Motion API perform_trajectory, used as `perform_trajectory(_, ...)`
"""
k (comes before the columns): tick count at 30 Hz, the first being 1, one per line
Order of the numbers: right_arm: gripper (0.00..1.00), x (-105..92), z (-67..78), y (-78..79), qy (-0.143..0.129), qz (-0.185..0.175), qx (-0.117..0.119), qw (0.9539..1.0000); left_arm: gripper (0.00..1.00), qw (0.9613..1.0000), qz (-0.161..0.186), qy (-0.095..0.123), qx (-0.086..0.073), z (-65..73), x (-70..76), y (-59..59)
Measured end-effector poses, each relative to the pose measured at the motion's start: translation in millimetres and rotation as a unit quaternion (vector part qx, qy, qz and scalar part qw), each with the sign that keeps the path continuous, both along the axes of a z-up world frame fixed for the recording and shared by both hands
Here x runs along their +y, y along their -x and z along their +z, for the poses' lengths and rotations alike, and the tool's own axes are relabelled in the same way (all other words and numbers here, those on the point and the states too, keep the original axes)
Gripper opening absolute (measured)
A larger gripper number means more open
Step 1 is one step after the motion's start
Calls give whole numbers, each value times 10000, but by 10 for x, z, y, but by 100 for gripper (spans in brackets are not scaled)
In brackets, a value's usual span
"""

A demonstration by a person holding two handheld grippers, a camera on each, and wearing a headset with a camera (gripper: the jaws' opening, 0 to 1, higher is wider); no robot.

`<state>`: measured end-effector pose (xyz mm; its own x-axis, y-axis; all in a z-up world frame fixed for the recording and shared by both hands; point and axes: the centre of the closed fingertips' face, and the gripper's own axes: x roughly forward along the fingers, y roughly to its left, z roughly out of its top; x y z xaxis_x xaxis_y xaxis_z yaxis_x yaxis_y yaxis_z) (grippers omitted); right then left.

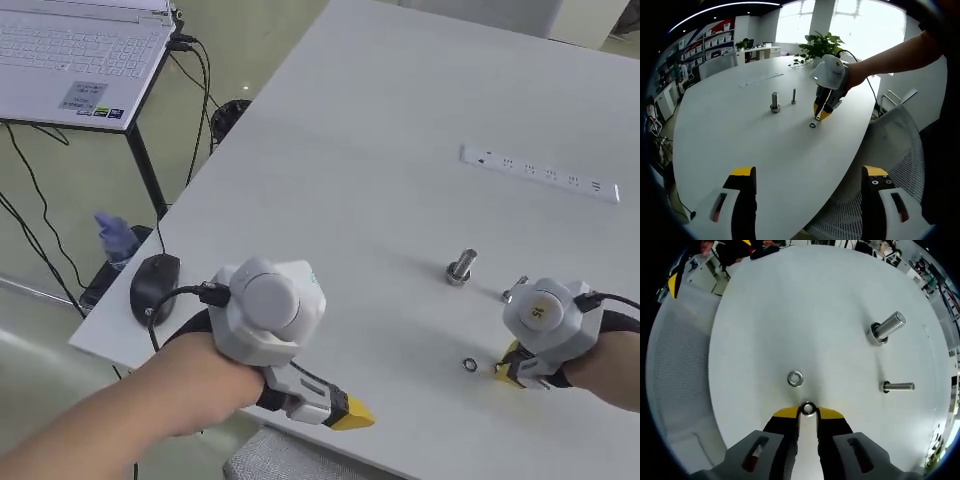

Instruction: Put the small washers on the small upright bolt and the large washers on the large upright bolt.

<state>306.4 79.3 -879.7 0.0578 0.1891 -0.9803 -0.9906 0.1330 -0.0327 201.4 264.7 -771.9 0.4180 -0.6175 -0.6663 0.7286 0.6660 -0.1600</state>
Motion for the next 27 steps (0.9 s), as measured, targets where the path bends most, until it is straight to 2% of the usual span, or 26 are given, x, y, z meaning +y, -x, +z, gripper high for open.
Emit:
perform_trajectory(5,14,10,-1,-4,170,10,-21,9999,85,10000,-8,9,-4,4,-26,-3)
perform_trajectory(9,13,-6,8,-21,25,-231,79,9997,85,10000,18,-2,-23,21,-27,-9)
perform_trajectory(15,13,0,20,-16,-44,-295,158,9994,84,10000,-20,-36,43,-23,-45,39)
perform_trajectory(22,13,-26,55,-23,-12,-279,134,9995,83,10000,-60,-25,45,-6,-72,57)
perform_trajectory(24,13,-49,97,-53,-37,-304,90,9995,84,10000,-10,-56,59,-3,-59,44)
perform_trajectory(27,13,-123,158,-105,-26,-332,60,9994,85,10000,10,-15,-2,17,-54,18)
